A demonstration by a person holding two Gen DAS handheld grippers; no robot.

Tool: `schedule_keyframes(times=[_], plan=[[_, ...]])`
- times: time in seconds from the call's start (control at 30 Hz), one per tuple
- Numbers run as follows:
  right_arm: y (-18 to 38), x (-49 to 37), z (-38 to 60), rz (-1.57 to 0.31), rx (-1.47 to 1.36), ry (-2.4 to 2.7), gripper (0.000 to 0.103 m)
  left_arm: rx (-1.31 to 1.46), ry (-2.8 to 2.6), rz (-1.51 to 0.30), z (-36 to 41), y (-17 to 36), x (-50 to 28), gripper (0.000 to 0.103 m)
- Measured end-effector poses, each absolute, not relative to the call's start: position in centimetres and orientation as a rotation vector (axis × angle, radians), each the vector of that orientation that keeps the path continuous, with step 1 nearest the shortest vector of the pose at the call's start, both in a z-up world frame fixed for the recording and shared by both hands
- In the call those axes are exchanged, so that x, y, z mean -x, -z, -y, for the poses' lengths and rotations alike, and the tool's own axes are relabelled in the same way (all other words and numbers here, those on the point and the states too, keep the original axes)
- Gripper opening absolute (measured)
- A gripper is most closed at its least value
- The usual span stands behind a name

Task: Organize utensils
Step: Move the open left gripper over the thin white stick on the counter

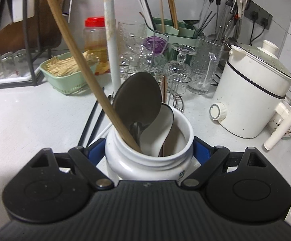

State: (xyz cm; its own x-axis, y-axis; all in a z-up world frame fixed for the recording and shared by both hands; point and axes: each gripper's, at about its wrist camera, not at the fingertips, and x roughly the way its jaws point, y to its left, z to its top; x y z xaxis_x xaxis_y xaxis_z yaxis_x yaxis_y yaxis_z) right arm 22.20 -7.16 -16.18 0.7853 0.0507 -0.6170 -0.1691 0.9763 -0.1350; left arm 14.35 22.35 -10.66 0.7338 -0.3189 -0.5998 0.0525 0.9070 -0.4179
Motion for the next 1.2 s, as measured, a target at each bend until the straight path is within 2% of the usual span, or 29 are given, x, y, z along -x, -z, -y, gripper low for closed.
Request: schedule_keyframes(times=[0.63, 1.2], plan=[[16.2, -23.3, 8.9, -0.661, 0.215, -0.187, 0.092, 0.316, 0.313, -0.840, -15.3, 14.8, -25.8, 0.032], [15.9, -22.9, 9.8, -0.684, 0.259, -0.263, 0.092, 0.147, 0.435, -0.931, -6.9, 21.7, -38.9, 0.032]])
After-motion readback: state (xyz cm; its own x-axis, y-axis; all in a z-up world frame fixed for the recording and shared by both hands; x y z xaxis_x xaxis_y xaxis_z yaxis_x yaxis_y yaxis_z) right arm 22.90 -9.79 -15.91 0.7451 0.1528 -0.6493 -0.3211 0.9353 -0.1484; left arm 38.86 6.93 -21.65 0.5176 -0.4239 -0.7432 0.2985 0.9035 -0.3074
